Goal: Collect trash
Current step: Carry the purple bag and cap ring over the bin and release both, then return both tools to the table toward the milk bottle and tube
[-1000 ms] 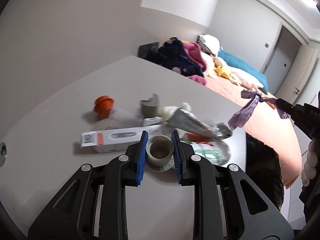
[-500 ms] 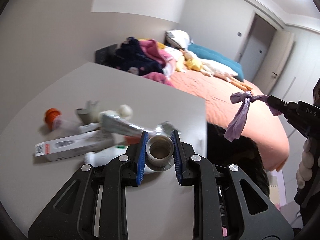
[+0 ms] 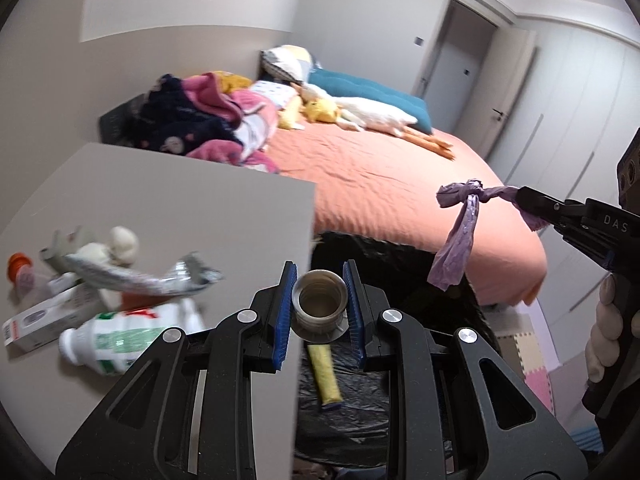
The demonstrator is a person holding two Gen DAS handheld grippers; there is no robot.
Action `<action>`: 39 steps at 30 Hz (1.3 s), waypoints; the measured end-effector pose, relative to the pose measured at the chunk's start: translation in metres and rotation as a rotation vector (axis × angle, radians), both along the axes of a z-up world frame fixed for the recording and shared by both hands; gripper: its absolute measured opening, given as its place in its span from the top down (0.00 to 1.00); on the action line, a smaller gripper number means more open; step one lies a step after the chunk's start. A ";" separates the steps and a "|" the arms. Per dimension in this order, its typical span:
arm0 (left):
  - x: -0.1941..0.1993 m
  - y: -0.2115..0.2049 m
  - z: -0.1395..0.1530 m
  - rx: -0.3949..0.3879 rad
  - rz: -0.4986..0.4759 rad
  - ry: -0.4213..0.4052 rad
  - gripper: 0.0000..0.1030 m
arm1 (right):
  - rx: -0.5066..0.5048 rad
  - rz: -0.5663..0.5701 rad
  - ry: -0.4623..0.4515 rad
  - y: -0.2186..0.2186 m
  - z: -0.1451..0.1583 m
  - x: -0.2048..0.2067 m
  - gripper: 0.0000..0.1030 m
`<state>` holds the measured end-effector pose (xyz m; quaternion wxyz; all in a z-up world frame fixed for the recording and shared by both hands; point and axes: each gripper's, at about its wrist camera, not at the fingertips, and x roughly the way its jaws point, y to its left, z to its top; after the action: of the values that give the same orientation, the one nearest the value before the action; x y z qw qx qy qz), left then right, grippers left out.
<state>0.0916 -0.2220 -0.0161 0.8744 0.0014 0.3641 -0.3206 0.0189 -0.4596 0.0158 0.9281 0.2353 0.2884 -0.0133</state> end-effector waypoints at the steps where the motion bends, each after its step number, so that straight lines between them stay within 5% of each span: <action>1: 0.000 -0.005 -0.001 0.000 -0.013 0.004 0.77 | -0.002 -0.009 0.005 -0.004 -0.001 -0.003 0.98; 6: -0.002 -0.034 -0.006 0.000 -0.088 0.042 0.77 | -0.004 -0.021 0.043 -0.017 -0.004 -0.012 0.96; 7: 0.000 -0.038 -0.008 0.001 -0.102 0.065 0.68 | -0.003 -0.027 0.053 -0.020 -0.005 -0.013 0.92; 8: 0.000 -0.046 -0.011 0.003 -0.112 0.096 0.40 | -0.003 -0.039 0.065 -0.023 -0.007 -0.016 0.75; 9: 0.000 -0.049 -0.012 0.007 -0.110 0.104 0.24 | -0.006 -0.053 0.070 -0.026 -0.007 -0.018 0.45; 10: -0.001 -0.052 -0.013 0.014 -0.103 0.102 0.10 | -0.014 -0.077 0.078 -0.028 -0.008 -0.021 0.34; 22: -0.002 -0.066 -0.016 0.060 -0.133 0.070 0.10 | -0.020 -0.173 0.067 -0.044 -0.011 -0.035 0.30; 39: 0.006 -0.017 -0.011 0.069 -0.006 0.056 0.10 | -0.019 -0.037 0.072 -0.004 -0.012 -0.001 0.30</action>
<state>0.0972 -0.2394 -0.0275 0.8624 0.0235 0.3991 -0.3105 0.0179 -0.4632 0.0036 0.9190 0.2310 0.3169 -0.0416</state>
